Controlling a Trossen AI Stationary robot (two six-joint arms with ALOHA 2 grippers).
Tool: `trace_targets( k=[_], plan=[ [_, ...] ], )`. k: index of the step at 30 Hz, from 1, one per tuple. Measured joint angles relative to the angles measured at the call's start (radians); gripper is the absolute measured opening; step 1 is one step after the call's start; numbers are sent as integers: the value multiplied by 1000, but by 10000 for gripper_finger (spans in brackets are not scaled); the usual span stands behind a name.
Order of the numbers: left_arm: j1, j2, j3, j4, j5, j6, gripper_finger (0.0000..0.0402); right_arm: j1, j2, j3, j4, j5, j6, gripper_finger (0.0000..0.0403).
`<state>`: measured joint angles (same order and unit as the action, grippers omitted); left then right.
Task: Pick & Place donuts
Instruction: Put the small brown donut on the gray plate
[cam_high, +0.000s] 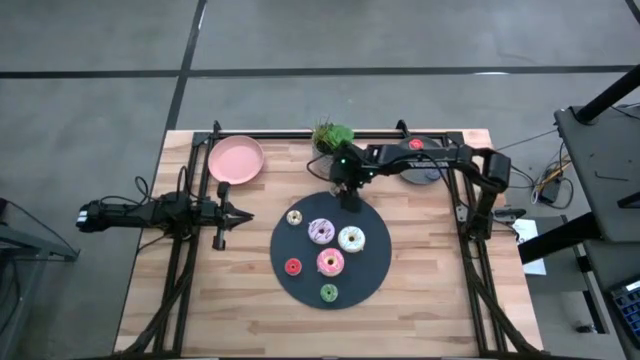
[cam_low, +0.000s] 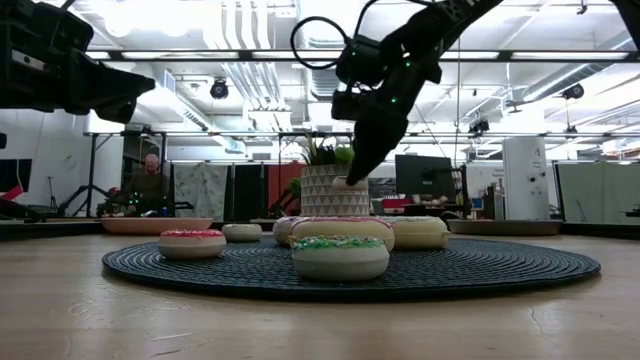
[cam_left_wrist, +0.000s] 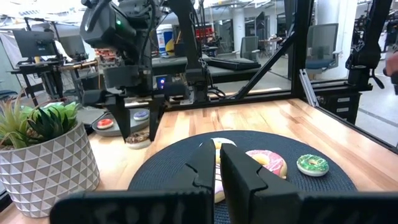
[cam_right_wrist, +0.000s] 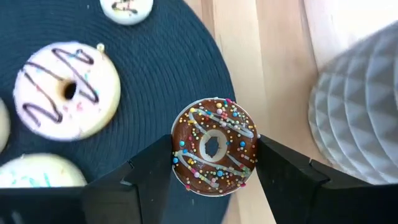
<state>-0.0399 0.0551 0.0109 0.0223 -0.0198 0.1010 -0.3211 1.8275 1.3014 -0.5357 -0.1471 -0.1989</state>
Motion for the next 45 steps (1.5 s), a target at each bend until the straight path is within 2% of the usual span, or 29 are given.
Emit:
trace_targets(
  k=[14, 22, 32, 45],
  plan=[
    [0, 0, 0, 0, 0, 0, 0, -80, -50, -31, -52, 0, 11, 210],
    [1, 0, 0, 0, 0, 0, 0, -137, -165, -180, -37, 0, 20, 210],
    [0, 0, 0, 0, 0, 0, 0, -258, -332, -384, -25, 0, 113, 210],
    [0, 0, 0, 0, 0, 0, 0, -385, -399, -451, -40, 54, 177, 210]
  ],
)
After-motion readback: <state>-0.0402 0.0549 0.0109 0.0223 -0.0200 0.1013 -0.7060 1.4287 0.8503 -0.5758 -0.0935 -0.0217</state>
